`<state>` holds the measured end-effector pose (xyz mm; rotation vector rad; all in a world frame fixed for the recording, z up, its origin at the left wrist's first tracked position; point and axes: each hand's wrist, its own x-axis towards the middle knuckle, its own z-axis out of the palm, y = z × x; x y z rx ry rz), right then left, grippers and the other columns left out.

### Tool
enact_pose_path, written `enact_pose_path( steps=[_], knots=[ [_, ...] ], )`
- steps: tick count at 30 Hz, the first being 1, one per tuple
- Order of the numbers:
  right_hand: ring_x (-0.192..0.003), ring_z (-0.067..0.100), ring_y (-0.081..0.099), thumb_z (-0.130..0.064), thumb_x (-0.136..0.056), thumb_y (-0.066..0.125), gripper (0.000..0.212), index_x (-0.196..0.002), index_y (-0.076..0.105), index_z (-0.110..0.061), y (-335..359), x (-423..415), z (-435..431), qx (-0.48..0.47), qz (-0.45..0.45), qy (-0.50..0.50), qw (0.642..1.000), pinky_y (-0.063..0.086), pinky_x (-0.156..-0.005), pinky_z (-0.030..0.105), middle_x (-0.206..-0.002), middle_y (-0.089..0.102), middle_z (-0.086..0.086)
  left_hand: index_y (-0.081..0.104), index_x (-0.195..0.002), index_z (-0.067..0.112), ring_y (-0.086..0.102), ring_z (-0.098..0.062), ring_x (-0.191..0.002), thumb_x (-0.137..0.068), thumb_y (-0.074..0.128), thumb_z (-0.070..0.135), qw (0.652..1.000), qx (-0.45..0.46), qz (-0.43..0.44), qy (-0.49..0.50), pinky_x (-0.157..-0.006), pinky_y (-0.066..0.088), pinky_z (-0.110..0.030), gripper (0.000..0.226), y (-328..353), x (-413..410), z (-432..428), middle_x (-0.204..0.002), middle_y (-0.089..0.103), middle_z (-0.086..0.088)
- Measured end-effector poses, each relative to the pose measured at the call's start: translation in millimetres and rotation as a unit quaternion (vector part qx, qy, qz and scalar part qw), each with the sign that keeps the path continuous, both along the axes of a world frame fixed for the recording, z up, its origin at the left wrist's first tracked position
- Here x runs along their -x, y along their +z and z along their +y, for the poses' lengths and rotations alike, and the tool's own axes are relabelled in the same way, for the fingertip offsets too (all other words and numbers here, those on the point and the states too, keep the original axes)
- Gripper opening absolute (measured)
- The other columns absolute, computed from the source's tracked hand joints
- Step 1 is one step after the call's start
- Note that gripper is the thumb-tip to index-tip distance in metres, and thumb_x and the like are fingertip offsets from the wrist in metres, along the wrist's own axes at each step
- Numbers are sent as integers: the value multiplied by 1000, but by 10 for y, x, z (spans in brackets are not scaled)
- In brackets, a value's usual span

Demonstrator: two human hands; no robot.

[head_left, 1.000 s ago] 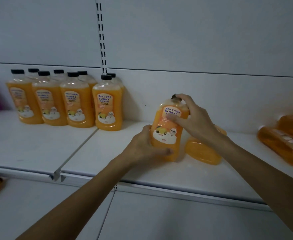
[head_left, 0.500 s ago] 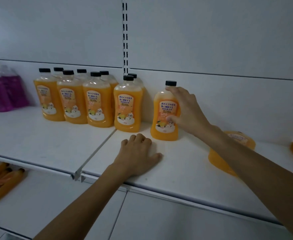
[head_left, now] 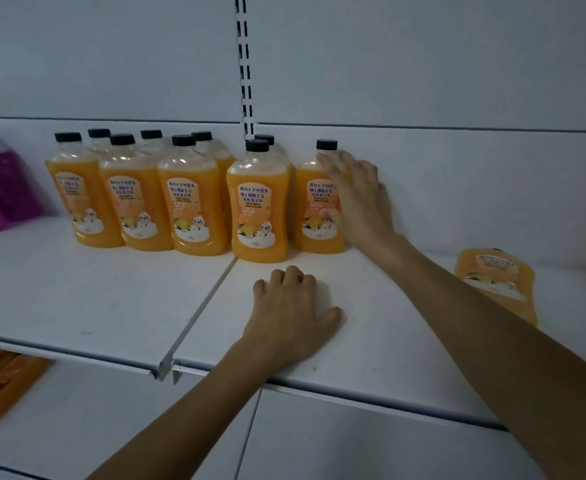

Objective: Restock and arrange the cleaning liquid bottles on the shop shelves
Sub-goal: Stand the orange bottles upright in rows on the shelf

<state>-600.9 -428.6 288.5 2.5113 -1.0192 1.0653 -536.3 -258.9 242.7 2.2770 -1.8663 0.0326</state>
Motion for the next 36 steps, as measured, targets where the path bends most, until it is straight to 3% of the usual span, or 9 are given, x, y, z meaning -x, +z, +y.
enact_pose_path(
  steps=[7, 12, 15, 17, 20, 23, 28, 32, 36],
  knots=[
    [-145, 27, 12, -26, -87, 67, 91, -151, 2, -34, 62, 235, 176, -121, -10, 62, 991, 34, -108, 44, -159, -9, 8, 43, -128, 15, 41, -22, -117, -93, 30, 54, 999, -16, -48, -15, -101, 36, -40, 54, 64, 18, 69, -130, 45, -5],
    [-140, 26, 25, -36, -92, 57, 69, -149, 22, -21, 295, 1067, 99, -118, -39, 4, 992, 31, -107, 42, -154, 23, 10, 38, -133, 14, 45, -24, -120, -95, 33, 50, 991, -46, -119, -39, -100, 37, -40, 52, 226, 100, 26, -133, 47, -7],
    [-135, 32, 30, -49, -90, 55, 69, -145, 30, -15, 266, 1568, -10, -198, -17, -107, 974, 33, -103, 44, -146, 34, 15, 44, -133, 15, 48, -23, -120, -95, 40, 48, 997, 3, -47, -61, -101, 41, -38, 51, 277, 266, -117, -134, 51, -6],
    [-134, 34, 32, -59, -85, 54, 78, -145, 29, -14, 153, 1811, -70, -295, -28, -147, 944, 35, -106, 46, -146, 34, 17, 47, -131, 15, 50, -21, -117, -94, 42, 49, 994, 38, 70, -74, -98, 42, -36, 51, 265, 501, -235, -132, 53, -5],
    [-136, 34, 33, -69, -82, 49, 88, -147, 26, -14, 41, 2029, -119, -382, -55, -158, 909, 33, -109, 47, -150, 31, 16, 40, -136, 13, 50, -21, -119, -91, 43, 53, 968, 61, 229, -80, -99, 42, -37, 60, 256, 916, -418, -134, 53, -7],
    [-139, 32, 30, -69, -84, 43, 87, -148, 24, -13, -39, 2031, -113, -430, -65, -154, 887, 30, -111, 44, -153, 29, 13, 29, -143, 14, 47, -26, -125, -88, 41, 60, 944, 63, 316, -79, -103, 39, -41, 72, 219, 1217, -571, -141, 47, -9],
    [-120, 32, 46, -62, -83, 49, 68, -132, 45, -15, -253, 1826, -179, -423, -39, -178, 888, 42, -94, 40, -135, 48, 12, 39, -138, 16, 47, -28, -123, -92, 34, 59, 948, 50, 312, -29, -106, 33, -44, 63, 53, 1327, -725, -137, 51, -7],
    [-98, 26, 51, -56, -85, 48, 56, -124, 50, -16, -216, 1755, -143, -397, -32, -206, 894, 35, -75, 32, -121, 55, 10, 57, -121, 13, 54, -26, -110, -96, 31, 54, 938, 62, 338, -36, -103, 39, -45, 55, 70, 1294, -709, -124, 60, -9],
    [-90, 24, 53, -58, -84, 48, 52, -113, 56, -16, -234, 1751, -129, -388, -60, -200, 898, 38, -73, 32, -110, 61, 7, 54, -125, 14, 53, -25, -113, -94, 30, 58, 943, 53, 326, -37, -105, 37, -45, 59, 70, 1292, -729, -127, 58, -7]
  ],
)
